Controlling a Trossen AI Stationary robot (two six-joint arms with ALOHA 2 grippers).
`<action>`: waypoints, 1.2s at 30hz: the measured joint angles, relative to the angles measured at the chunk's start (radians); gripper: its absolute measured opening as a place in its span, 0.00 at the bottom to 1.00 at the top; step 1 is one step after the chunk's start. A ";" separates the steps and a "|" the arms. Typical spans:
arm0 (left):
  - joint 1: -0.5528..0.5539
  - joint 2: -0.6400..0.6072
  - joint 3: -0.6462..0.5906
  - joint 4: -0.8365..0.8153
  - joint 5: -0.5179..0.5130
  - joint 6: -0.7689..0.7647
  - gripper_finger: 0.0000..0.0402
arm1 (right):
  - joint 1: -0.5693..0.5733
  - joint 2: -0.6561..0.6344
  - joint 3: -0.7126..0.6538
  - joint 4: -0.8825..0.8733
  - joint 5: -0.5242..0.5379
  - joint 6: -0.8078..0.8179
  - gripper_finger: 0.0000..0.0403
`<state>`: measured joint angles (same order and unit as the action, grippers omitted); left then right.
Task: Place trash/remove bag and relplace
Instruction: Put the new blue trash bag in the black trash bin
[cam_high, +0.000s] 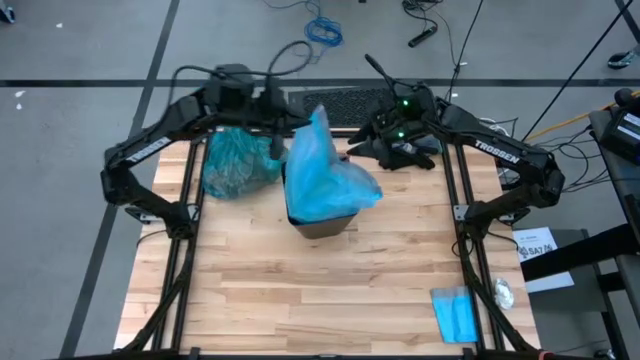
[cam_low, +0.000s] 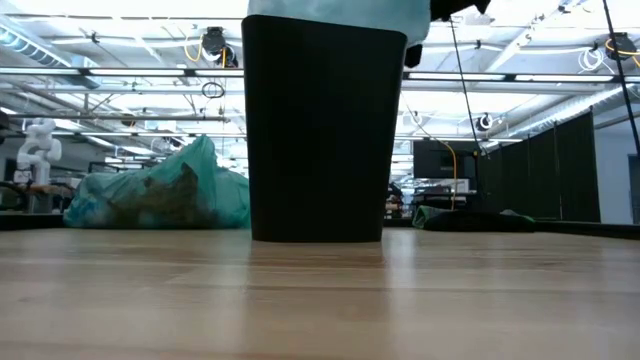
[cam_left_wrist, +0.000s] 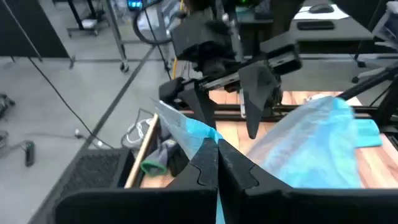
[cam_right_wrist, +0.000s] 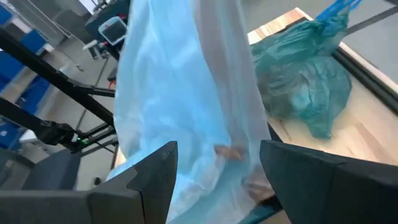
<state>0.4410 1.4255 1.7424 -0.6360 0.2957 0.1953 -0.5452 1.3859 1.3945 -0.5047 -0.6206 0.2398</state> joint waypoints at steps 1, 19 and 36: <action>0.001 -0.014 0.000 -0.005 0.004 0.012 0.00 | 0.003 -0.004 0.000 -0.003 0.011 -0.007 0.55; 0.020 -0.130 0.000 0.050 0.106 0.049 0.00 | -0.033 0.027 0.000 0.117 0.040 -0.014 0.55; 0.022 -0.126 0.000 0.049 0.111 0.047 0.00 | -0.018 0.097 -0.001 0.188 -0.062 0.026 0.06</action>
<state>0.4630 1.2999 1.7420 -0.5872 0.4068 0.2428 -0.5636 1.4831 1.3937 -0.3168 -0.6823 0.2653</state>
